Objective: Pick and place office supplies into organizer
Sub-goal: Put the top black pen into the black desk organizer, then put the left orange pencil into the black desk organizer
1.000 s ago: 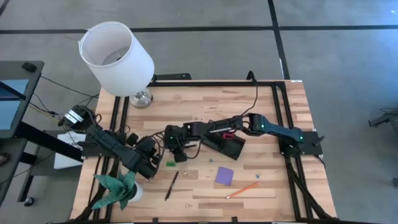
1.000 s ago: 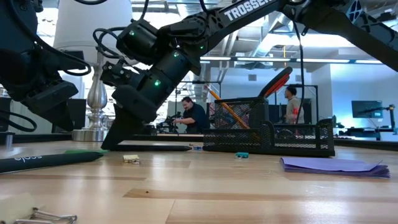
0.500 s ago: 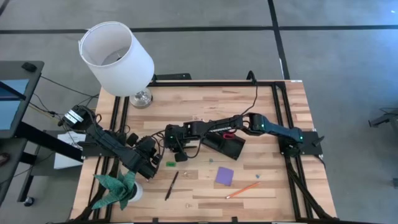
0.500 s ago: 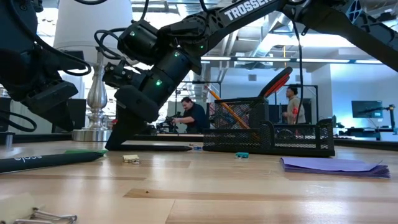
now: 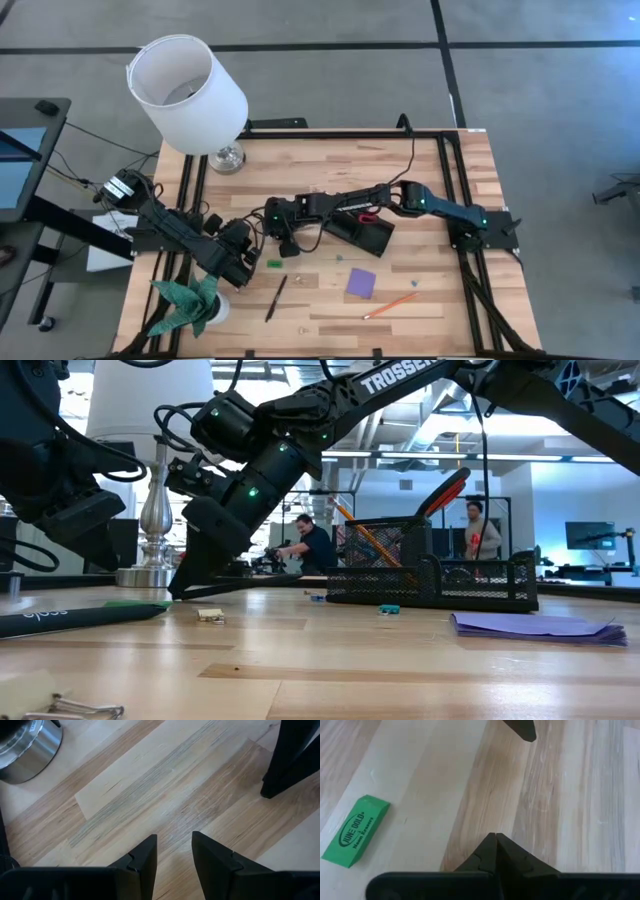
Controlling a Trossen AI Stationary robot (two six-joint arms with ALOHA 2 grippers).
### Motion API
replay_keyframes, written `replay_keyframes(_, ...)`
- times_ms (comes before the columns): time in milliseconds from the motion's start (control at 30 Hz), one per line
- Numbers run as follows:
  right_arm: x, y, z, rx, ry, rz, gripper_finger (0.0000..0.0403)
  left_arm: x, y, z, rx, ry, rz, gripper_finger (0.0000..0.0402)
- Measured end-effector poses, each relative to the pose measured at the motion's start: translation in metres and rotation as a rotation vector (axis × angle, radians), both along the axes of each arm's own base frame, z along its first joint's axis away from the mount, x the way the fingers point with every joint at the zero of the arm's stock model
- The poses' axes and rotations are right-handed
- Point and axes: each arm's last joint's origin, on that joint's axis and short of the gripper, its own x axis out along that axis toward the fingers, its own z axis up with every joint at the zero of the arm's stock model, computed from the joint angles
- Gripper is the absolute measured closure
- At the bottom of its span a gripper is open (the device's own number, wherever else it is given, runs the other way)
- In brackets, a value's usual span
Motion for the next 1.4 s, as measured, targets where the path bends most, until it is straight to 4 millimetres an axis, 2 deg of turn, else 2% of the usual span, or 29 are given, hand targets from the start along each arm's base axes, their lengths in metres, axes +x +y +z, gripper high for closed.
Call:
replay_keyframes(267, 0.001, 0.000, 0.007, 0.002, 0.025, 0.000, 0.0400, 0.000, 0.000, 0.000, 0.001, 0.002, -0.002, 0.0283)
replay_keyframes(400, 0.001, 0.002, 0.016, -0.020, 0.047, 0.033, 0.0386, 0.000, 0.000, 0.000, 0.001, 0.002, -0.002, 0.0283)
replay_keyframes(633, -0.003, 0.011, 0.019, -0.069, 0.099, 0.097, 0.0329, 0.000, 0.000, 0.000, 0.001, 0.002, -0.002, 0.0283)
replay_keyframes(867, -0.020, 0.005, 0.015, -0.359, 0.293, -0.017, 0.0263, 0.000, 0.000, 0.000, 0.001, 0.002, -0.002, 0.0283)
replay_keyframes(1033, -0.027, 0.003, 0.015, -0.397, 0.372, 0.003, 0.0231, 0.000, 0.000, 0.000, 0.001, 0.002, -0.002, 0.0283)
replay_keyframes(1267, -0.029, 0.003, 0.024, -0.445, 0.398, 0.010, 0.0222, 0.000, 0.000, 0.000, 0.001, 0.002, -0.002, 0.0283)
replay_keyframes(1400, -0.030, -0.008, 0.029, -0.456, 0.422, -0.013, 0.0229, 0.000, 0.000, 0.000, 0.001, 0.002, -0.002, 0.0283)
